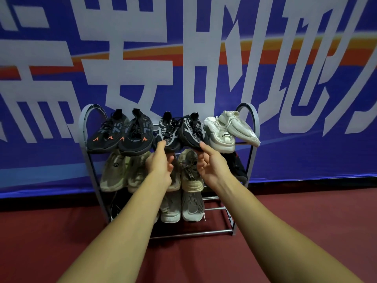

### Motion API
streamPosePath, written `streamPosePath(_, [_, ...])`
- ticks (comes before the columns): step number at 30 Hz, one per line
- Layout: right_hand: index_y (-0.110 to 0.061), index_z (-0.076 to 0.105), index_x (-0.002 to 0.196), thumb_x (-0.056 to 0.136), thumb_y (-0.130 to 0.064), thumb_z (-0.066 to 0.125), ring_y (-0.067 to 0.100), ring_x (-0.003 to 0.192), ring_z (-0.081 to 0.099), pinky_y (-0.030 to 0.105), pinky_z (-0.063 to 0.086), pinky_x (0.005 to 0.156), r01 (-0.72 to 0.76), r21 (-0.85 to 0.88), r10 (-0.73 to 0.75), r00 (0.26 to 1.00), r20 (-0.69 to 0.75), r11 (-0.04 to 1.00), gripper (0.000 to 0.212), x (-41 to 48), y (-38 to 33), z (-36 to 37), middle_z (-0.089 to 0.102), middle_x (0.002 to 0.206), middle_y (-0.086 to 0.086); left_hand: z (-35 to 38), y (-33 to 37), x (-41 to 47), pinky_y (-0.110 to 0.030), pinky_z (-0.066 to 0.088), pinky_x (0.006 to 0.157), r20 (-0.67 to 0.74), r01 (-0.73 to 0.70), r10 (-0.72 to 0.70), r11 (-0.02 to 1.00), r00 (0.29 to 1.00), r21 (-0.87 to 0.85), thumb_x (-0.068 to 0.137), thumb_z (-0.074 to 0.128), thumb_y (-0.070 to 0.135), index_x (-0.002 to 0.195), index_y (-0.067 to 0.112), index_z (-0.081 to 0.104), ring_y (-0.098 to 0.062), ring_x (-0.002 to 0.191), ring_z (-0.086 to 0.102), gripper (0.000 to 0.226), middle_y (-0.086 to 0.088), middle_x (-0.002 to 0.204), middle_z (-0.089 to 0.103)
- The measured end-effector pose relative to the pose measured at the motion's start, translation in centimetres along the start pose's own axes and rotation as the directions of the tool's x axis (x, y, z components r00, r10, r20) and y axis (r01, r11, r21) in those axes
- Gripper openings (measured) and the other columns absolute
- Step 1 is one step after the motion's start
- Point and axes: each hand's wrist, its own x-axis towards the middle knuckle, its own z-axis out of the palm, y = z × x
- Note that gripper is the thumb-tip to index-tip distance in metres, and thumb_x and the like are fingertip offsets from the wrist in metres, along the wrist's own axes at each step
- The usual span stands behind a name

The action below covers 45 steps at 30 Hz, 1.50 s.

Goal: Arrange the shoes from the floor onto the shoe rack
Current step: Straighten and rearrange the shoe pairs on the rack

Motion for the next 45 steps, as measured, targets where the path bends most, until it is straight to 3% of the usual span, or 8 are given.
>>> streamPosePath(4, [-0.010,0.068,0.097,0.090,-0.014,0.071,0.002,0.045,0.050,0.012,0.033,0.039,-0.009,0.047,0.010,1.000,-0.021,0.999,0.010,0.8,0.3,0.0,0.064,0.085,0.003,0.1,-0.4,0.4,-0.018,0.037,0.044,0.010,-0.051,0.051,0.999,0.999,0.005,0.084,0.073,0.022,0.093,0.014,0.063,-0.007,0.066,0.062,0.016,-0.002,0.087,0.067])
streamPosePath(11, [-0.012,0.067,0.093,0.092,-0.022,0.071,0.003,0.046,0.050,0.013,0.033,0.039,0.015,-0.046,-0.016,1.000,-0.027,0.999,0.011,1.5,0.3,0.0,0.066,0.070,-0.001,0.2,-0.2,0.8,-0.021,0.038,0.052,0.001,-0.086,0.086,0.996,0.996,0.002,0.083,0.077,0.032,0.083,0.018,0.065,-0.008,0.060,0.053,0.019,0.004,0.071,0.063])
streamPosePath(14, [-0.014,0.068,0.101,0.089,-0.033,0.074,0.003,0.049,0.050,0.014,0.033,0.041,0.027,-0.130,-0.031,0.999,-0.028,0.991,0.023,2.2,0.5,-0.1,0.063,0.095,0.005,0.4,0.0,0.8,-0.023,0.042,0.055,0.052,-0.091,0.093,0.995,0.994,-0.042,0.081,0.079,0.040,0.098,0.019,0.066,-0.010,0.069,0.060,0.030,0.002,0.087,0.068])
streamPosePath(18, [-0.011,0.068,0.102,0.089,-0.041,0.073,0.006,0.054,0.050,0.015,0.033,0.043,0.024,-0.210,-0.033,0.999,-0.039,0.977,0.033,1.5,-0.2,-0.4,0.075,0.094,0.005,0.5,-0.4,0.9,-0.024,0.041,0.055,0.137,-0.031,0.034,0.999,0.990,-0.024,0.078,0.081,0.042,0.119,0.021,0.059,-0.012,0.074,0.061,0.051,-0.001,0.103,0.068])
streamPosePath(26, [-0.010,0.065,0.118,0.085,-0.049,0.073,0.010,0.056,0.056,0.018,0.034,0.036,0.080,-0.206,-0.134,0.957,-0.259,0.975,0.052,0.7,-3.4,-3.0,0.070,0.098,0.005,2.4,-2.2,-0.3,-0.021,0.036,0.055,0.262,0.059,-0.091,0.990,0.961,0.129,0.083,0.077,0.035,0.092,0.019,0.065,-0.008,0.068,0.057,0.022,0.003,0.086,0.064])
streamPosePath(33, [-0.017,0.067,0.095,0.085,-0.026,0.075,0.004,0.044,0.051,0.014,0.029,0.036,0.006,-0.072,-0.018,0.986,-0.163,0.997,0.016,0.6,-5.2,-4.0,0.067,0.091,0.002,4.3,-4.0,-1.7,-0.020,0.037,0.053,0.361,0.053,-0.114,0.983,0.926,0.175,0.083,0.077,0.032,0.107,0.019,0.065,-0.007,0.066,0.058,0.030,0.004,0.086,0.067])
streamPosePath(39, [-0.011,0.063,0.095,0.087,-0.024,0.070,0.002,0.044,0.048,0.012,0.029,0.037,-0.061,-0.008,0.061,0.997,-0.052,0.998,0.018,-0.1,-5.2,-3.6,0.067,0.068,-0.001,6.1,-4.2,-2.7,-0.019,0.039,0.055,0.418,0.069,-0.143,0.980,0.897,0.187,0.082,0.077,0.035,0.105,0.018,0.069,-0.008,0.072,0.062,0.030,0.005,0.088,0.072])
streamPosePath(45, [-0.009,0.066,0.095,0.085,-0.030,0.069,0.003,0.050,0.048,0.013,0.033,0.044,-0.038,-0.051,0.038,0.999,-0.005,0.998,0.023,-1.3,-5.2,-4.2,0.066,0.073,-0.001,7.3,-4.3,-4.0,-0.020,0.037,0.056,0.401,0.075,-0.138,0.983,0.906,0.168,0.080,0.077,0.044,0.105,0.017,0.073,-0.008,0.073,0.056,0.037,0.005,0.089,0.070])
